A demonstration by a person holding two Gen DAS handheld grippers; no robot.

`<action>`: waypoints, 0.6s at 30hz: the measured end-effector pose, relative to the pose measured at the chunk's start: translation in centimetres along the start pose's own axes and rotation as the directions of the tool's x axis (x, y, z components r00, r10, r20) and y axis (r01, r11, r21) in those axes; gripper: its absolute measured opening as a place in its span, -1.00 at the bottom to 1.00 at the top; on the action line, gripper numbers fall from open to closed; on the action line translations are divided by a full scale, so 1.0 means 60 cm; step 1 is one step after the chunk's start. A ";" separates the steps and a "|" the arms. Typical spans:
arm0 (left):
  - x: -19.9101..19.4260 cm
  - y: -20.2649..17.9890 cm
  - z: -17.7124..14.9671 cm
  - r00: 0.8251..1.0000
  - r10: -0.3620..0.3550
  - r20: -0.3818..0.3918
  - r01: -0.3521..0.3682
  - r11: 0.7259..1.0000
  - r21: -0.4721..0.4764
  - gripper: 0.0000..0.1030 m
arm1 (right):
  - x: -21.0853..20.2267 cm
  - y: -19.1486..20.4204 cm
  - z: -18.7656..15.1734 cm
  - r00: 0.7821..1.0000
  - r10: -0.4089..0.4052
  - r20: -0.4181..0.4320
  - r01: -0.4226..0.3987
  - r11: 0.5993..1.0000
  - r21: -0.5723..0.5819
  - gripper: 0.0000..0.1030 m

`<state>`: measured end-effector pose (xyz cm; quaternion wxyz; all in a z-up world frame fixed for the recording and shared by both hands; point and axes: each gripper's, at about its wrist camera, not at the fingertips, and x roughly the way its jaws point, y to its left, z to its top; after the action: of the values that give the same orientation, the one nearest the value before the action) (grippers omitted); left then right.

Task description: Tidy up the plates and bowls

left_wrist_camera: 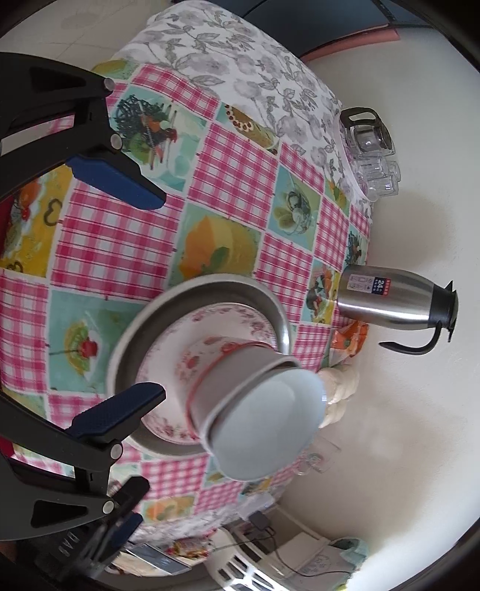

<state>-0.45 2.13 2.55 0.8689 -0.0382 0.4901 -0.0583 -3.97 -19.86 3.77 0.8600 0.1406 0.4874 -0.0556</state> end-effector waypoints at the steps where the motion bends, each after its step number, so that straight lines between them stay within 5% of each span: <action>1: 0.001 -0.002 -0.005 1.000 0.011 -0.003 -0.011 1.000 0.008 0.84 | -0.001 -0.003 -0.004 1.000 -0.004 0.000 0.004 1.000 0.001 1.00; 6: 0.009 -0.019 -0.031 0.994 0.105 -0.027 -0.102 0.992 0.076 0.84 | -0.006 -0.007 -0.017 1.000 -0.017 -0.004 0.017 1.000 -0.010 1.00; 18: 0.006 -0.018 -0.053 0.991 0.121 -0.052 -0.118 0.991 0.064 0.84 | -0.008 -0.017 -0.040 0.999 -0.048 -0.024 0.048 0.999 -0.023 1.00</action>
<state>-3.04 1.00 0.73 0.8576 0.0195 0.5134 -0.0221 -6.41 -20.12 2.82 0.8537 0.1201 0.5019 -0.0691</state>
